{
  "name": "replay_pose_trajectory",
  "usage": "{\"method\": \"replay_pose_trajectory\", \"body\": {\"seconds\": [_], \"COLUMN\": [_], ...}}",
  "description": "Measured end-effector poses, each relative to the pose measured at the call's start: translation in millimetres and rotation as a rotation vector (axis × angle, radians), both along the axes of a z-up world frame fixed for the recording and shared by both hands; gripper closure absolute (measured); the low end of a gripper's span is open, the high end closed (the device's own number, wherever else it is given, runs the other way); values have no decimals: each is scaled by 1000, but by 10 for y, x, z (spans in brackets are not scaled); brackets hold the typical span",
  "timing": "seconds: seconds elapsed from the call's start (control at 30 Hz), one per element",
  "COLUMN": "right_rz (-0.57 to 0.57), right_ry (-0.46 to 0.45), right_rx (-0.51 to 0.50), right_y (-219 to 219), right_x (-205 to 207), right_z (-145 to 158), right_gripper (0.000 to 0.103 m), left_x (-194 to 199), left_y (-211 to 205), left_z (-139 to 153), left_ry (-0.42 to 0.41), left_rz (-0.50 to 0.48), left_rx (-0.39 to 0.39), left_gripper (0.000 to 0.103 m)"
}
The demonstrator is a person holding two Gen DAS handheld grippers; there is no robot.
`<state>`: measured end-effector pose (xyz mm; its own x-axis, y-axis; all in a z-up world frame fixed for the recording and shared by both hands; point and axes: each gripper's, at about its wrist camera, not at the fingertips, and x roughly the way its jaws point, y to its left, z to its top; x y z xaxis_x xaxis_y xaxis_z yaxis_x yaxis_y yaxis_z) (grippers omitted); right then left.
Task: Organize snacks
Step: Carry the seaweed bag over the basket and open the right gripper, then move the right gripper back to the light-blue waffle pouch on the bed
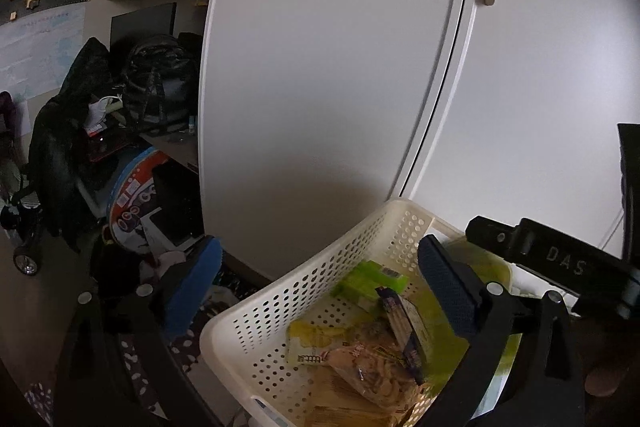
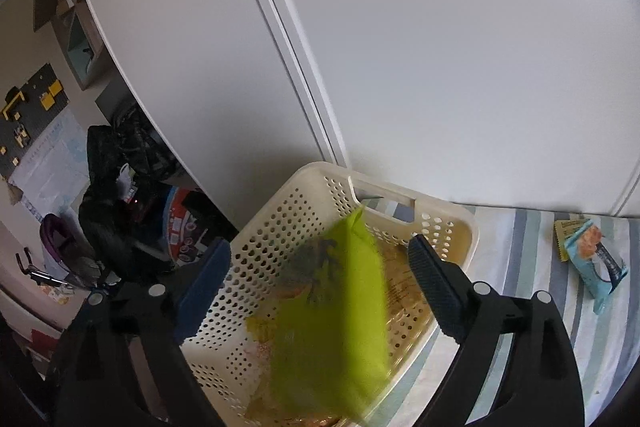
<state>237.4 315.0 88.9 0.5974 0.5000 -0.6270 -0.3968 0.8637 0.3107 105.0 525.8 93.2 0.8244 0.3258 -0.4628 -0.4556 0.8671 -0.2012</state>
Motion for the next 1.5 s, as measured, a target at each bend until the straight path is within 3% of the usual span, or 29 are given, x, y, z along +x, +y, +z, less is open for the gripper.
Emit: {"method": "replay_pose_trajectory", "body": {"seconds": [0.3,0.8,1.17,1.5], "right_rz": [-35,-77,-106,-178], "right_ry": [-12,-111,-101,-69], "right_rx": [-34,-163,-177,-232], "right_y": [-124,-194,-372,-918], "right_x": [-24,-143,-140,-96], "right_z": [-82,-78,-177,-402], "right_gripper": [14,14,11,11], "left_x": [19,29,62,104], "left_y": [-81,-147,-222,-349], "left_z": [15,18,21,18], "left_ry": [1,1,7,15], "left_rz": [-18,-34,-51,-94], "left_rx": [20,34,55,71], "left_gripper": [3,3,3,3]}}
